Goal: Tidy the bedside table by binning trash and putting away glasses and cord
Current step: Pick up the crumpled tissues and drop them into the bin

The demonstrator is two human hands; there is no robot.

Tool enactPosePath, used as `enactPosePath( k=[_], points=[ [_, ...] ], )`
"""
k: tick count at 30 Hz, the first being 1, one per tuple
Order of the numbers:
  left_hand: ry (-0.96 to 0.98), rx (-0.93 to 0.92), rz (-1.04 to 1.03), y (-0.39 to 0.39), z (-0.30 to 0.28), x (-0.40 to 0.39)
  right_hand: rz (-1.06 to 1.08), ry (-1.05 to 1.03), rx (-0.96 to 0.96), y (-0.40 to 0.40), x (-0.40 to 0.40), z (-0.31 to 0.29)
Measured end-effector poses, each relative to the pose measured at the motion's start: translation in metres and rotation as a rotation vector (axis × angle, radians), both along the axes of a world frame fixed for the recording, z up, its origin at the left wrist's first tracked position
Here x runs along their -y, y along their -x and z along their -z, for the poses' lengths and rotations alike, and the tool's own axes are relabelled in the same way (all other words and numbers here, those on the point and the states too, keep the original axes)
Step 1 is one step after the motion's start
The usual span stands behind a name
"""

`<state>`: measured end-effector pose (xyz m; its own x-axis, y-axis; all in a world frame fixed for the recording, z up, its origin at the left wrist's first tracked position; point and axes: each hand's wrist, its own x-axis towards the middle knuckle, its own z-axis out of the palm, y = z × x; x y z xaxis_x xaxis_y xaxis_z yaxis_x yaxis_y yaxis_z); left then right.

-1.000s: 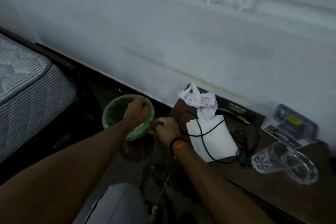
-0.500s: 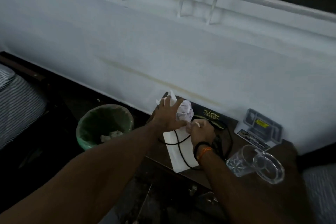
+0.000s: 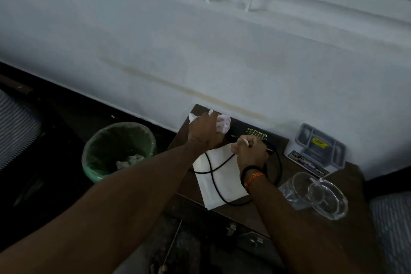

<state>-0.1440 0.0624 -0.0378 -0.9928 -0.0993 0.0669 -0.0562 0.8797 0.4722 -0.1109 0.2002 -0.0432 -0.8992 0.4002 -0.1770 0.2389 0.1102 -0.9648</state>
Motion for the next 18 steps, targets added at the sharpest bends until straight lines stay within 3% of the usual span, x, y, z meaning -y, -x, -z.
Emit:
enactPosePath(
  k=[10, 18],
  points=[
    [-0.396, -0.031, -0.218, -0.001, -0.042, 0.062, -0.044, 0.027, -0.066, 0.005, 0.021, -0.016],
    [-0.380, -0.091, -0.402, -0.021, -0.054, 0.159, -0.301, -0.041, -0.084, -0.008, 0.102, -0.022]
  ],
)
